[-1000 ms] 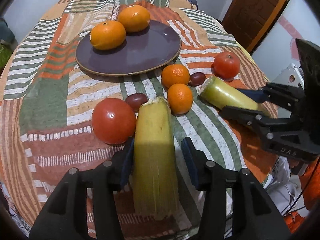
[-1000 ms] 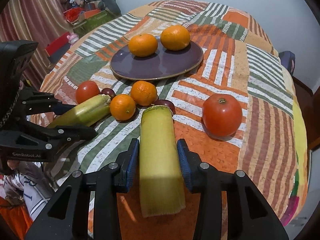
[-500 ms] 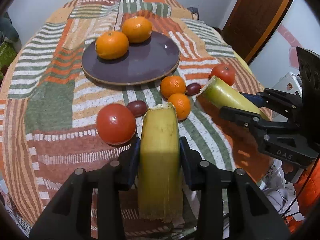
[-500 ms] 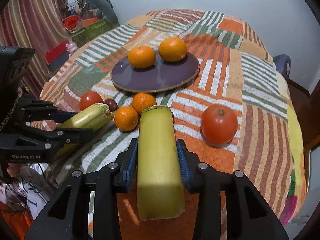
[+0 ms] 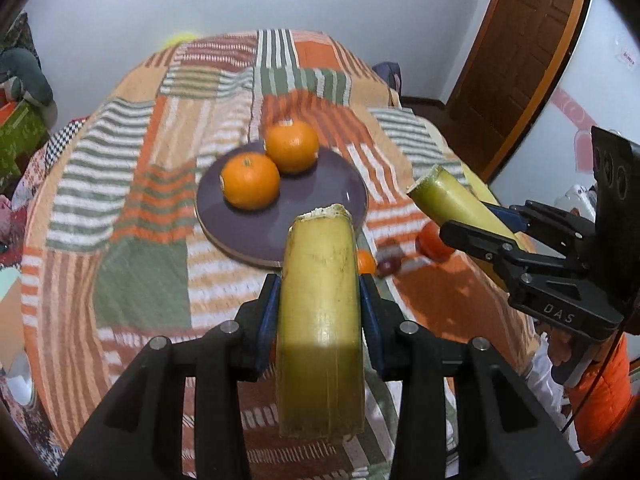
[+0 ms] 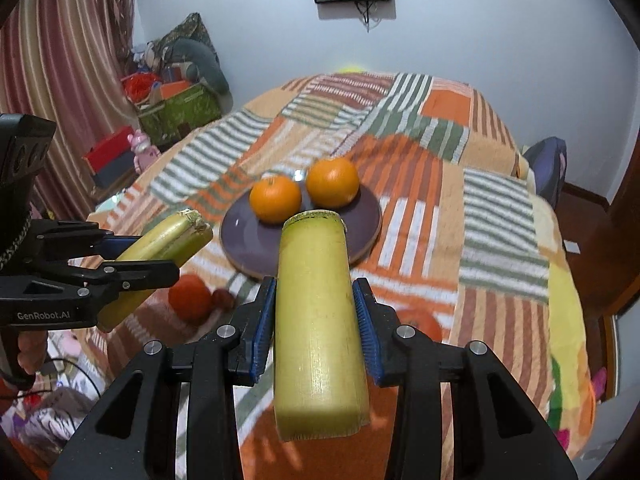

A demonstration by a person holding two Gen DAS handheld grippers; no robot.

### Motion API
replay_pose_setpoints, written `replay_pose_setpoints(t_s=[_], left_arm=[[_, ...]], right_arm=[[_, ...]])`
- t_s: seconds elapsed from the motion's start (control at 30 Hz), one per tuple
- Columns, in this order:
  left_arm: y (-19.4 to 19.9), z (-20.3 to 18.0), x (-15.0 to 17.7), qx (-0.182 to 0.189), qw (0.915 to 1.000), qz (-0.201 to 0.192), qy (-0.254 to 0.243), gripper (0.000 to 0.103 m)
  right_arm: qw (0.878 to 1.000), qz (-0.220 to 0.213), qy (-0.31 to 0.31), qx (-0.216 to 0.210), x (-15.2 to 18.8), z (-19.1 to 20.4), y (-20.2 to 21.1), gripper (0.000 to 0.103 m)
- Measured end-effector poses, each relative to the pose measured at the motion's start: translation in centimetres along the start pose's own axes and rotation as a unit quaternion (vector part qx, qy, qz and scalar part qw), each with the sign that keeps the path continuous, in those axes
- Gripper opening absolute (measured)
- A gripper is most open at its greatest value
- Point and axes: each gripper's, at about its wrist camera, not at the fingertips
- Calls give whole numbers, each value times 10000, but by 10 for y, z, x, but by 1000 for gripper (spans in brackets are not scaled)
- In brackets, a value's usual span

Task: Organize fruits
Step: 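Lift and carry the corn cob with the left tool while the right tool carries the squash to the plate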

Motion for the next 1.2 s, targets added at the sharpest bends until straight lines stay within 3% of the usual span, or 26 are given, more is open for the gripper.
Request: replay_pose_setpoints(t_s=[0.27,0.53,1.2], left_arm=[[-9,1,-30,2,9998,-113,-141,38],[-39,3,-49,82,9995,72,-296,38],[-115,20,-72,134,9961,710,-516,38]], right_arm=[[9999,-69,-81,95,-18,-6,-11,35],[9995,92,-241,190,-35,-13,-34,35],[9922,1012,-551,469,-48,-32,-111,35]])
Point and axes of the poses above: each gripper's, at about its wrist camera, not at the fingertips, and y roughly against the way its jaws point, z to its left, x to its underside, and after that the axes turned 10 degrees about y, right-handed
